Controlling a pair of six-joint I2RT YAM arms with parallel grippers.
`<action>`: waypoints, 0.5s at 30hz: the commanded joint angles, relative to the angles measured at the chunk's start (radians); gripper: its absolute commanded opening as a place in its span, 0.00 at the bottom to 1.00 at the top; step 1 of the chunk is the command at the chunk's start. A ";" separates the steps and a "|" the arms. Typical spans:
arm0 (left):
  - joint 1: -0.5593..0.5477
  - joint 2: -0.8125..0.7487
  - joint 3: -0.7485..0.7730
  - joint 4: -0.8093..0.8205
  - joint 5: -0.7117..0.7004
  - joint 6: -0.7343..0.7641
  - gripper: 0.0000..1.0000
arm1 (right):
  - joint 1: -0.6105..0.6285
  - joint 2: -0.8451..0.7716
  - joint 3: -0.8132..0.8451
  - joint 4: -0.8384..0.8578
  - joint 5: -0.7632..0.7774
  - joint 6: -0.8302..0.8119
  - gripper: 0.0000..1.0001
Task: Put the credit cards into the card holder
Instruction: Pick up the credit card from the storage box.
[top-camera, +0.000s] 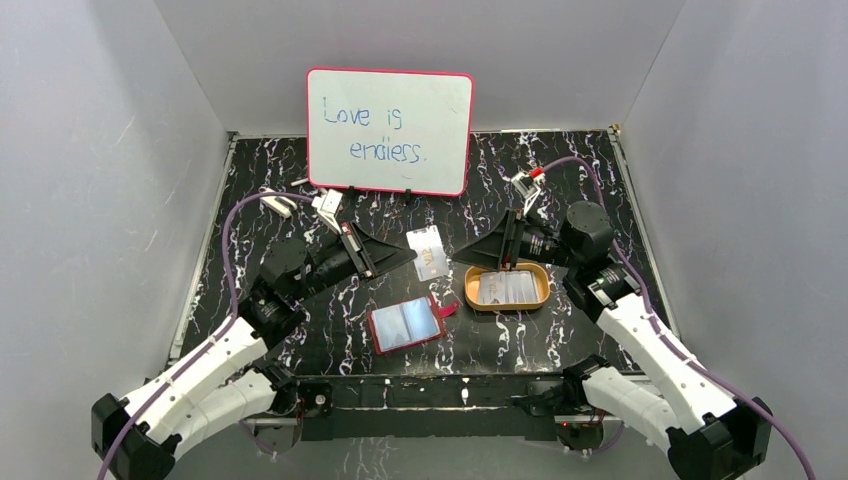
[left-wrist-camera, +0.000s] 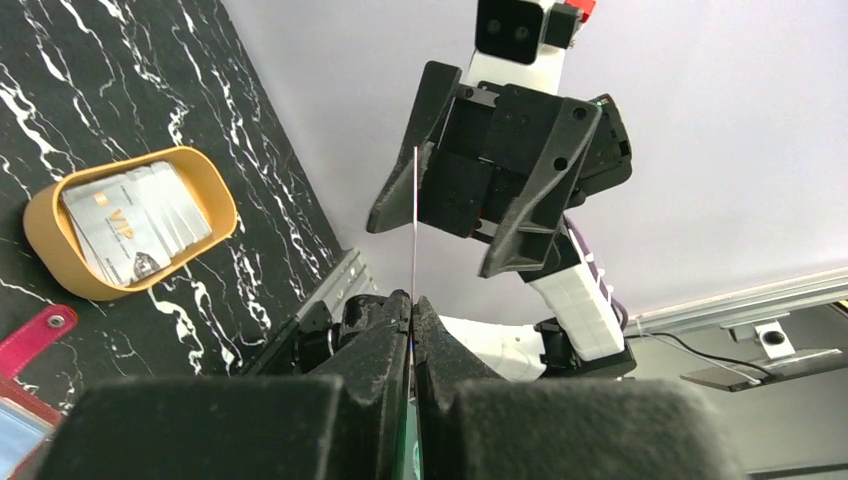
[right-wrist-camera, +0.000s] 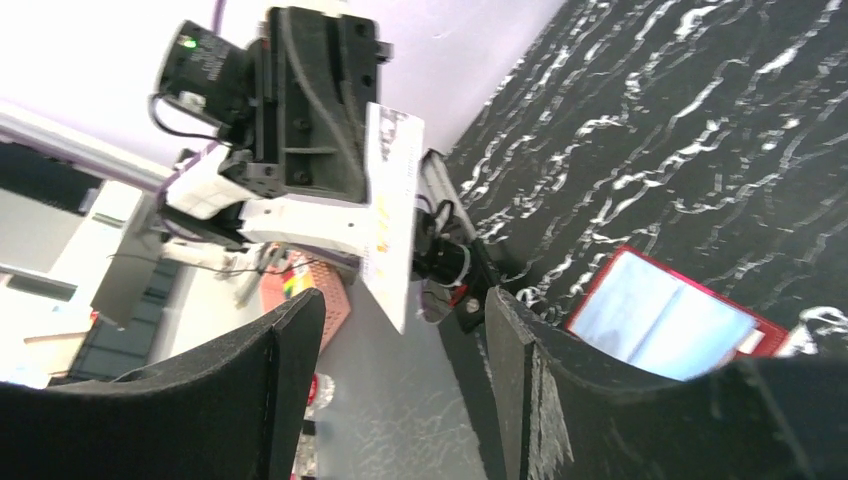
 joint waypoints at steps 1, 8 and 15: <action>0.007 0.005 -0.011 0.113 0.075 -0.056 0.00 | 0.023 -0.001 0.009 0.206 -0.062 0.089 0.67; 0.007 0.019 -0.030 0.163 0.088 -0.072 0.00 | 0.101 0.050 0.020 0.205 -0.030 0.083 0.52; 0.007 0.019 -0.041 0.179 0.096 -0.075 0.00 | 0.188 0.085 0.041 0.214 0.028 0.057 0.35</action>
